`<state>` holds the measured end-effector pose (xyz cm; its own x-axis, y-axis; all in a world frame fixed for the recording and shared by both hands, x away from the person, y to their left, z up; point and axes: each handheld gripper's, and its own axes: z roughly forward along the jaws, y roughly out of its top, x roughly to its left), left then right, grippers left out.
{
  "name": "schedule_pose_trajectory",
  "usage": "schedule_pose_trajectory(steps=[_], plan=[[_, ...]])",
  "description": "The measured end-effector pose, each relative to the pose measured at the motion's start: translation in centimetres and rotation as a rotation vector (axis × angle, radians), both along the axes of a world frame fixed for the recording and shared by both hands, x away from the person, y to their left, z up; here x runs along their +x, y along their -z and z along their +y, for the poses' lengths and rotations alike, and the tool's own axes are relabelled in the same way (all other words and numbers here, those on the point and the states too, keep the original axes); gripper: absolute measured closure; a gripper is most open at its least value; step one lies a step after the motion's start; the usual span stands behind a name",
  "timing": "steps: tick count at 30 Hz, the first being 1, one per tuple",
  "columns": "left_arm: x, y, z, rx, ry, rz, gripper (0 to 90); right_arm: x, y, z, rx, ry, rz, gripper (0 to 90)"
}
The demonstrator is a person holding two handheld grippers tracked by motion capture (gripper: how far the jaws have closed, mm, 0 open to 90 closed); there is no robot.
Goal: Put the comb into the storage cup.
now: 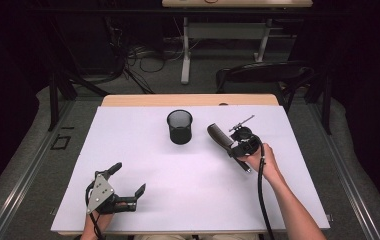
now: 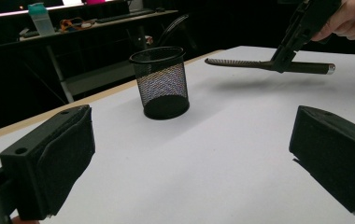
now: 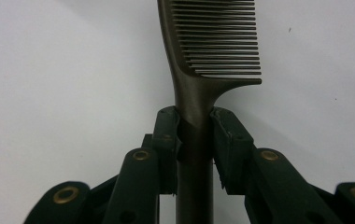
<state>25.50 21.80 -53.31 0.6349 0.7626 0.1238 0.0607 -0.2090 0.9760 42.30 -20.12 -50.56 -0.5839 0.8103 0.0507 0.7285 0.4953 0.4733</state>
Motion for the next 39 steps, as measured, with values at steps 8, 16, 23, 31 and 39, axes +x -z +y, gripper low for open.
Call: schedule_pose_trajectory(steps=[8, 16, 23, 31, 39], plan=[[0.0, 0.0, 0.1, 0.004, -0.002, -0.001, 0.0, -0.7, -0.5, -0.3, 0.048, -0.015, -0.059, 72.5], [0.0, 0.0, 0.0, 0.01, -0.004, 0.0, 0.0, -1.6, -0.9, -0.5, 0.094, -0.038, -0.117, 72.5], [0.0, 0.0, 0.0, 0.008, -0.006, 0.002, 0.0, -2.2, -1.1, -0.7, 0.113, -0.044, -0.155, 72.5], [0.0, 0.1, 0.0, 0.008, -0.005, 0.003, 0.0, -2.6, -1.0, -1.2, 0.148, -0.035, -0.186, 72.6], [0.1, 0.1, 0.1, 0.003, -0.004, 0.007, 0.0, -2.6, -1.0, -1.0, 0.167, -0.041, -0.222, 72.5]])
